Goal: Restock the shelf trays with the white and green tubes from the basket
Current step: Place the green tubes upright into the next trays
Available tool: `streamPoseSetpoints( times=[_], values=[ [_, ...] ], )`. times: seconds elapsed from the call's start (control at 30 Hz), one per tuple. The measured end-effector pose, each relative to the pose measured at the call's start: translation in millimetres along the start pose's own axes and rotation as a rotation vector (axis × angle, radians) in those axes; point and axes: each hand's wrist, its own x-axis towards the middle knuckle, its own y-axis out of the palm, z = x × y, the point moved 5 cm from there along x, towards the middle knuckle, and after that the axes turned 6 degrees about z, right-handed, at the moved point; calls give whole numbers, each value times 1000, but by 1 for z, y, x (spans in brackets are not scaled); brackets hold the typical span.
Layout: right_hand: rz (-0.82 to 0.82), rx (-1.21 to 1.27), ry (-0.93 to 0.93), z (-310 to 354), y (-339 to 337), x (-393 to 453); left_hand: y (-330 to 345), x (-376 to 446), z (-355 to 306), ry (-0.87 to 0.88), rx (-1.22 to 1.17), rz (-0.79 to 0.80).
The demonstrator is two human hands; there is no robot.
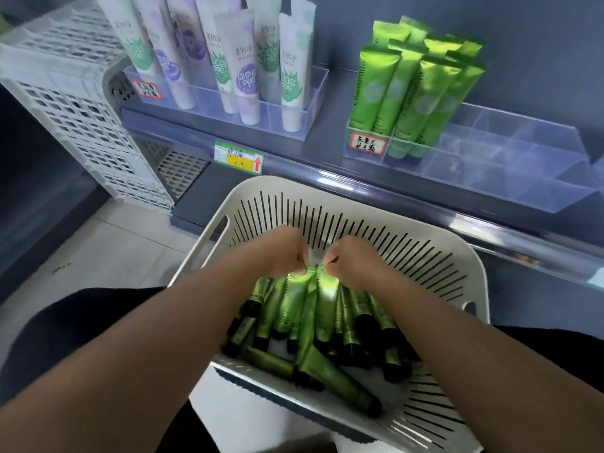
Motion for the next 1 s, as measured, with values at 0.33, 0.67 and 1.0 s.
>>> streamPoseSetpoints(
  times=[0.33,0.67,1.0],
  values=[
    [-445,-37,-123,21,-104,-94,-72,-65,-90,129,93,-344],
    [-753,-52,-69,8,-214,-174,-150,-106,-199,270,95,-639],
    [-892,-54,-30,-23,-327,-179,-222,-75,-269,247,164,-739]
  ],
)
